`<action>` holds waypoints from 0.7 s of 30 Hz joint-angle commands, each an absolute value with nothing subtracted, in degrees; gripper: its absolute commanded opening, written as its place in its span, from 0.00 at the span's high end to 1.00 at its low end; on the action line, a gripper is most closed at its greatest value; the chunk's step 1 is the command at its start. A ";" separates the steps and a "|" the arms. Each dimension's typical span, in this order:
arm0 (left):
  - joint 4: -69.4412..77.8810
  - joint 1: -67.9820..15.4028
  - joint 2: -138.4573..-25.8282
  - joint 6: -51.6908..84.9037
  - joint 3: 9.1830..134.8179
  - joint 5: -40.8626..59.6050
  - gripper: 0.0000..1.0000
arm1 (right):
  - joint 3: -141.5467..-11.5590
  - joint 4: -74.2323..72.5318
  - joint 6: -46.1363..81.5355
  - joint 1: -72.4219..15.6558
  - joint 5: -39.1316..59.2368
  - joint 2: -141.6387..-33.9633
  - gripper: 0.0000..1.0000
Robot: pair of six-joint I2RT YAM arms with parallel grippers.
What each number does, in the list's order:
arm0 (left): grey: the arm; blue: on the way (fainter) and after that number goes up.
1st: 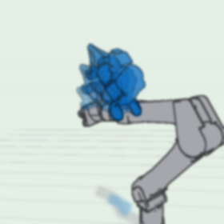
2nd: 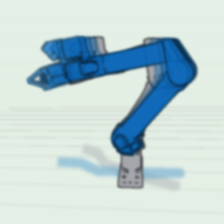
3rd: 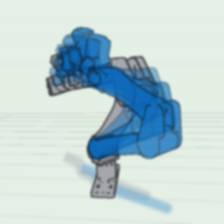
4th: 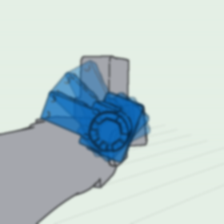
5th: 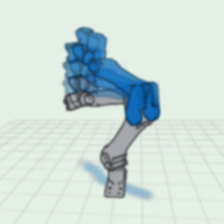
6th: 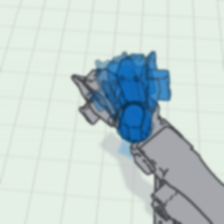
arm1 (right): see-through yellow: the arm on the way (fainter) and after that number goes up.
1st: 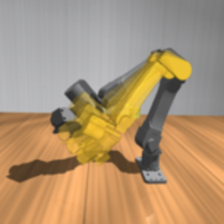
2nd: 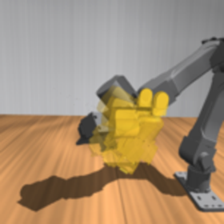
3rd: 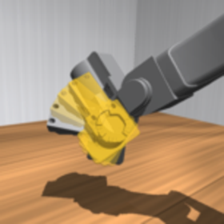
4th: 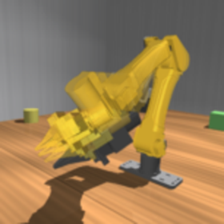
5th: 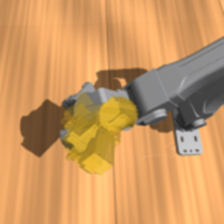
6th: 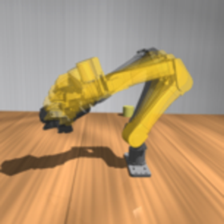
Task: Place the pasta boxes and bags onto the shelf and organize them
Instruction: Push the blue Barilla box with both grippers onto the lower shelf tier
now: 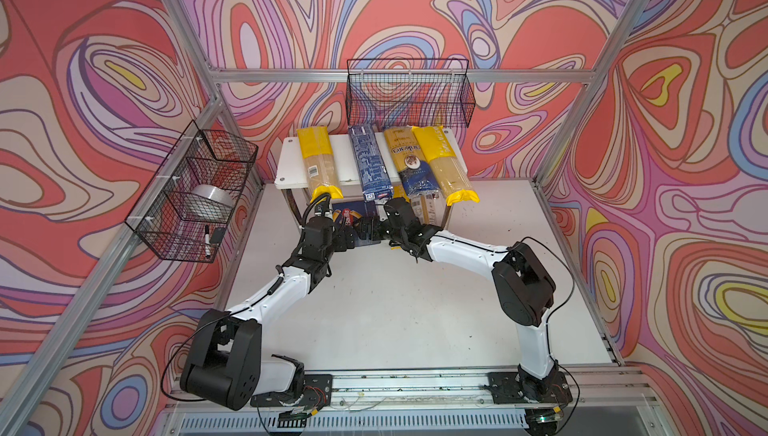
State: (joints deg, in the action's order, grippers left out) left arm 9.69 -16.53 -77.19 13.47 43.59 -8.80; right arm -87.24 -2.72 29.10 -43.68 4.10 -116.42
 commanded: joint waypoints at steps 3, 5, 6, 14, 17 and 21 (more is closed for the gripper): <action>9.28 -17.24 -74.67 12.45 46.93 -9.50 0.00 | -84.56 -8.44 26.66 -44.94 5.38 -112.78 0.01; 8.08 -17.12 -74.00 13.67 46.79 -9.58 0.00 | -82.28 -9.93 25.18 -44.88 4.72 -111.19 0.02; 7.63 -17.10 -73.61 14.13 46.63 -9.73 0.00 | -80.93 -10.87 24.41 -44.96 4.70 -110.35 0.02; 8.46 -16.39 -70.76 15.03 43.29 -9.88 0.00 | -76.05 -13.15 21.97 -44.97 1.96 -107.41 0.02; 4.49 -16.35 -70.83 15.61 45.08 -10.40 0.00 | -75.59 -12.64 23.47 -44.93 3.51 -106.68 0.03; 1.76 -16.35 -66.19 17.93 43.53 -10.33 0.00 | -69.91 -15.49 23.16 -45.09 3.29 -102.74 0.03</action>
State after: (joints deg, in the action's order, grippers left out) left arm 4.43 -16.78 -69.78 15.73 44.07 -10.11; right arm -72.99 -13.30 23.53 -44.75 3.27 -106.43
